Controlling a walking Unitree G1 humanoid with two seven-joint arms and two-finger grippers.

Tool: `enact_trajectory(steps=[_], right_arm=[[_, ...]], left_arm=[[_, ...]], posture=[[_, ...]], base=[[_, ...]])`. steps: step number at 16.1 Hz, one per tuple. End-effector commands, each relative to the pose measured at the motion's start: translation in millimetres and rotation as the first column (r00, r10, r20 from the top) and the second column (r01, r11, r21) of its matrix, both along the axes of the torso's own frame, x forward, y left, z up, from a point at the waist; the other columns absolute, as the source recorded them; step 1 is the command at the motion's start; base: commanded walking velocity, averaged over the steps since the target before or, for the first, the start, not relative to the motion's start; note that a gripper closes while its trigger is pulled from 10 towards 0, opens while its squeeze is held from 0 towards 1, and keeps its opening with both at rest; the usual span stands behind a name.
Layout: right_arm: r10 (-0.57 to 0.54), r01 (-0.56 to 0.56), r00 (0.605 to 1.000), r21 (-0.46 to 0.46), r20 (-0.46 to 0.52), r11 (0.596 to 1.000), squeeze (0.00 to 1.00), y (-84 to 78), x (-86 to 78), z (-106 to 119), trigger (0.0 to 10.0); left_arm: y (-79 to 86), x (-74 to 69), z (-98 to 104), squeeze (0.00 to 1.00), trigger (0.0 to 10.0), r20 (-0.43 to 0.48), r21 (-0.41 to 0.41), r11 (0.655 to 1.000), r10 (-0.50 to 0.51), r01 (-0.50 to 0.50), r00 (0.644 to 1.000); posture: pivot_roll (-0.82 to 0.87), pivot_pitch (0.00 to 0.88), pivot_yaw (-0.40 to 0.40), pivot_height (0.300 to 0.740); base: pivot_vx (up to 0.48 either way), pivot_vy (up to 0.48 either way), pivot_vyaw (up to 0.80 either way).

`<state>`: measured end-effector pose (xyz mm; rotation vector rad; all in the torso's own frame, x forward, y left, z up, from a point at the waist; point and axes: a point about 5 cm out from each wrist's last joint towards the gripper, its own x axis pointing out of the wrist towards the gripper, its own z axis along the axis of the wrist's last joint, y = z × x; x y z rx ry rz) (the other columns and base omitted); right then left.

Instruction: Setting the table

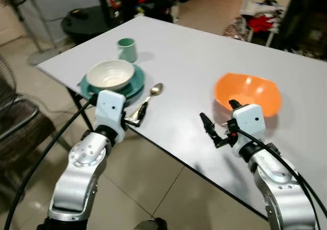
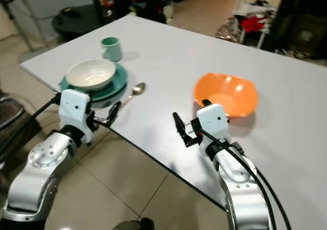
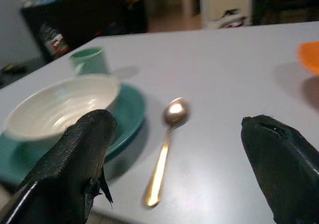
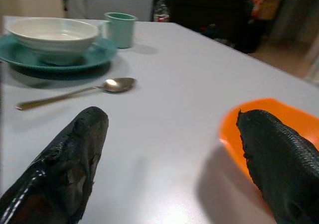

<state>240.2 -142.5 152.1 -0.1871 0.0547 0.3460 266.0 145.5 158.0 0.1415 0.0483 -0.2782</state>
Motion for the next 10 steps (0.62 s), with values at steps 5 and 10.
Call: enact_trajectory(steps=[5, 10], right_arm=[[0.098, -0.097, 0.995, 0.028, -0.027, 0.995, 1.00, 13.7, 9.3, 0, 10.0], [0.062, -0.060, 0.997, 0.061, -0.040, 0.996, 1.00, 16.7, 10.9, -6, 10.0]], left_arm=[[24.0, -13.4, 3, 0.00, 10.0, 0.009, 0.082, 0.990, 0.112, -0.112, 0.994], [28.2, -6.7, 8, 0.00, 10.0, 0.026, 0.105, 0.985, 0.136, -0.138, 0.990]], posture=[[0.13, 0.000, 0.020, 0.740], [0.14, 0.000, 0.032, 0.740]], base=[[0.000, 0.000, 0.80], [0.000, 0.000, 0.79]])
